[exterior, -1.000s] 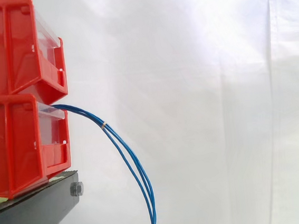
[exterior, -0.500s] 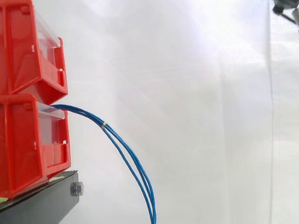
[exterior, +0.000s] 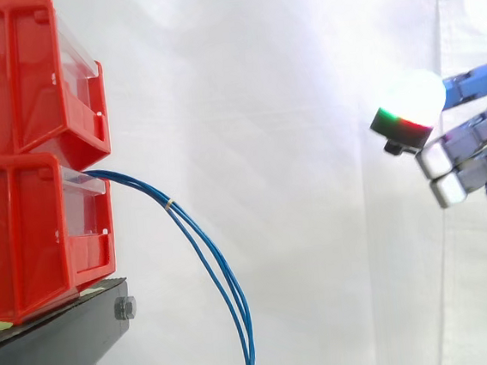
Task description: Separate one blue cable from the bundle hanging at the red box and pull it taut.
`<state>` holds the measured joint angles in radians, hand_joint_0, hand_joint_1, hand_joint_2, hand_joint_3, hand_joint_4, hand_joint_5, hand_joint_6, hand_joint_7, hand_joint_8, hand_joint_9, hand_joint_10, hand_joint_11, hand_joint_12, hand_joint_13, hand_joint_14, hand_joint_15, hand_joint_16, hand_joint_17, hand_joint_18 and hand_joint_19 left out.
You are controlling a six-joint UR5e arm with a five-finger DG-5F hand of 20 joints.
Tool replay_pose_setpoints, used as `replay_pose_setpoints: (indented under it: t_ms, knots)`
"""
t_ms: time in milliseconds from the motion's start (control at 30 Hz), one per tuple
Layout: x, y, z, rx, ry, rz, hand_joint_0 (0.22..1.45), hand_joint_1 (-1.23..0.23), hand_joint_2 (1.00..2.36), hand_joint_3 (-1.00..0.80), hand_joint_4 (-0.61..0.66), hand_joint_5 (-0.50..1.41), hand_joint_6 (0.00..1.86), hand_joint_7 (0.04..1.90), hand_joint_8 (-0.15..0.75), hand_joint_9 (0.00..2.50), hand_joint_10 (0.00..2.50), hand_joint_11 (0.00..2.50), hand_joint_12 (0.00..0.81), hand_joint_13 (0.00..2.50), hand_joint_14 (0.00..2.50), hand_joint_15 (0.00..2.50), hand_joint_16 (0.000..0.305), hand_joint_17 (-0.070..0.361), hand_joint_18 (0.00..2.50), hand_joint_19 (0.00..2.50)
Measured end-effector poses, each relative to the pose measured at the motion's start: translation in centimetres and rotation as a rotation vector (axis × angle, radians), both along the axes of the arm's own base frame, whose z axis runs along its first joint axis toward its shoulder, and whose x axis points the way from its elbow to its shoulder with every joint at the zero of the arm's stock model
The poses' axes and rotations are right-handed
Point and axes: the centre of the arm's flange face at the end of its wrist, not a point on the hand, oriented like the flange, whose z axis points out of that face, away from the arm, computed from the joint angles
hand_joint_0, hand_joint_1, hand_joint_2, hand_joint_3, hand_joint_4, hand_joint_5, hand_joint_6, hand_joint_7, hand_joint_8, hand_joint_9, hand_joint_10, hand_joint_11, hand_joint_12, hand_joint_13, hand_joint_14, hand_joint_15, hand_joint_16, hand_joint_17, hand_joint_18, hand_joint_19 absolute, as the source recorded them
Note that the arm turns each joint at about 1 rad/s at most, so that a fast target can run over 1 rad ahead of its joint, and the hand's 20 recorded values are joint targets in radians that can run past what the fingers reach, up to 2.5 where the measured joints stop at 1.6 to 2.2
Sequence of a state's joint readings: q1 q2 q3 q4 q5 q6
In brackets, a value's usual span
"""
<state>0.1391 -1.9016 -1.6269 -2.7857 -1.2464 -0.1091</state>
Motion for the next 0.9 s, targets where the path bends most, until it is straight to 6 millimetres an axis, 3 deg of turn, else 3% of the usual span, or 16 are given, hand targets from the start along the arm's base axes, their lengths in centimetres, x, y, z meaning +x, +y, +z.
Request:
replay_pose_setpoints:
  t_ms: [267,567,900]
  knots:
    - [2.1,0.3,-2.6,0.004,0.007,-0.038,0.56,-0.59,1.00,-0.50,0.25,-0.19,0.50,0.93,0.167,0.44,0.02,0.76,0.301,0.37,0.02,0.83,0.045,0.102,0.57,0.84]
    - [3.2,0.6,-2.7,-0.009,-0.052,-0.110,0.56,-0.59,1.00,-0.50,0.25,-0.19,0.50,0.94,0.168,0.44,0.02,0.77,0.303,0.37,0.02,0.84,0.045,0.102,0.57,0.84]
    - [6.2,1.1,-6.3,0.002,-0.048,-0.131,0.56,-0.59,1.00,-0.50,0.25,-0.19,0.50,0.94,0.165,0.44,0.02,0.73,0.301,0.37,0.02,0.83,0.045,0.101,0.58,0.84]
